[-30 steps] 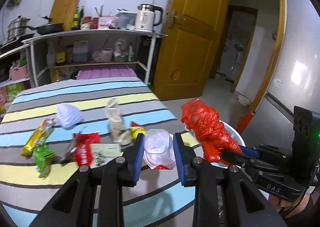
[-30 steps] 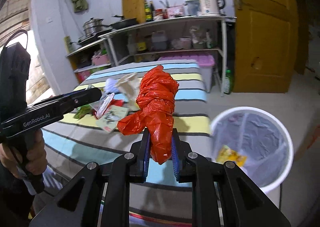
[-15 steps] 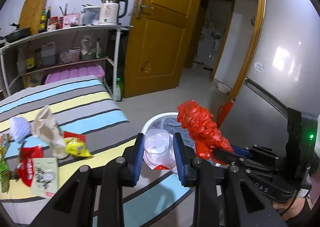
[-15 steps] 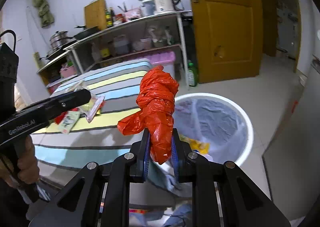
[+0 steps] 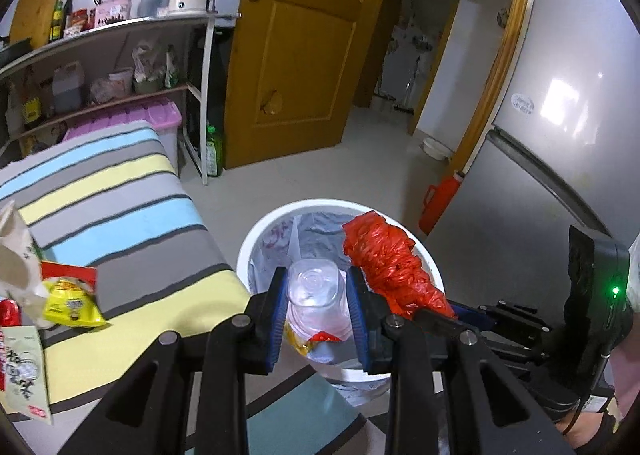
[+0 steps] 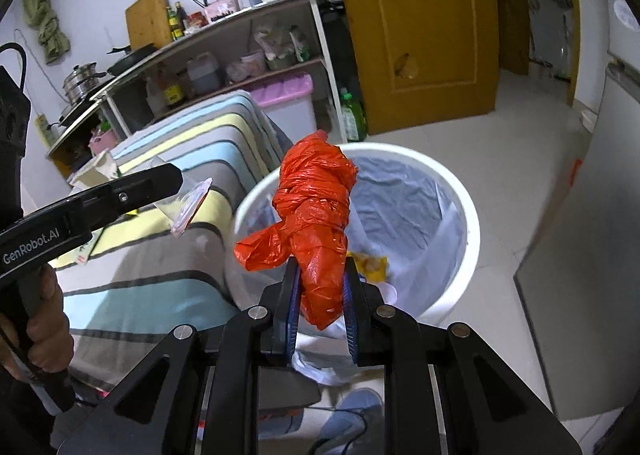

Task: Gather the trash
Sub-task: 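Carry the red bag and clear cup to the bin and release both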

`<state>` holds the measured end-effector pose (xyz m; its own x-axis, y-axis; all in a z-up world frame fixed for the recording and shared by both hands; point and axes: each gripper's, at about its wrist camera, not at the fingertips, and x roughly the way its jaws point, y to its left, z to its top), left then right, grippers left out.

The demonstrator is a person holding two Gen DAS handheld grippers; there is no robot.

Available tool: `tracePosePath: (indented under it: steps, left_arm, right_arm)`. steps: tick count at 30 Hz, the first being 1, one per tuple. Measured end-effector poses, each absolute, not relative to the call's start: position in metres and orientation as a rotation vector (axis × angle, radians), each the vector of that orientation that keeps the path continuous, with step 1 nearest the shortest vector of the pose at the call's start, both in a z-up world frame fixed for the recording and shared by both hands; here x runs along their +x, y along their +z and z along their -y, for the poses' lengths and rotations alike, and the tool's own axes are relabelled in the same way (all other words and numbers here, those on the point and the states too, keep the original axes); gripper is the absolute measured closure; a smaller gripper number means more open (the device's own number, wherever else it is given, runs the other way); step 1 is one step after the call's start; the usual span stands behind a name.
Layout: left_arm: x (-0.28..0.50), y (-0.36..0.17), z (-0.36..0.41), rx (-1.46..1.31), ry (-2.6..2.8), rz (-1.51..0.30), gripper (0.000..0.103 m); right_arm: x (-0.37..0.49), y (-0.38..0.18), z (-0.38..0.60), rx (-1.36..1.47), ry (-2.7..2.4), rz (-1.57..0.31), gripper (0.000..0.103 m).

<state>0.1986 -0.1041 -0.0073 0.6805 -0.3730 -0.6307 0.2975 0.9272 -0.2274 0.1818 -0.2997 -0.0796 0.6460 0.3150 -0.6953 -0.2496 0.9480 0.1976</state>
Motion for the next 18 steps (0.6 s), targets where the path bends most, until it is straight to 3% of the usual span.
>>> tracePosePath:
  steps: [8,12,18]
  left_arm:
    - [0.211,-0.022,0.115,-0.108,-0.380,-0.793,0.072]
    - [0.216,-0.025,0.117,-0.115,-0.378,-0.809,0.059]
    - [0.209,-0.020,0.111,-0.126,-0.375,-0.784,0.059]
  right_arm:
    - [0.196,-0.100,0.310,0.103,0.291,-0.868,0.081]
    - [0.199,-0.105,0.311,0.099,0.281,-0.883,0.080]
    - [0.195,-0.100,0.313,0.100,0.277,-0.867,0.080]
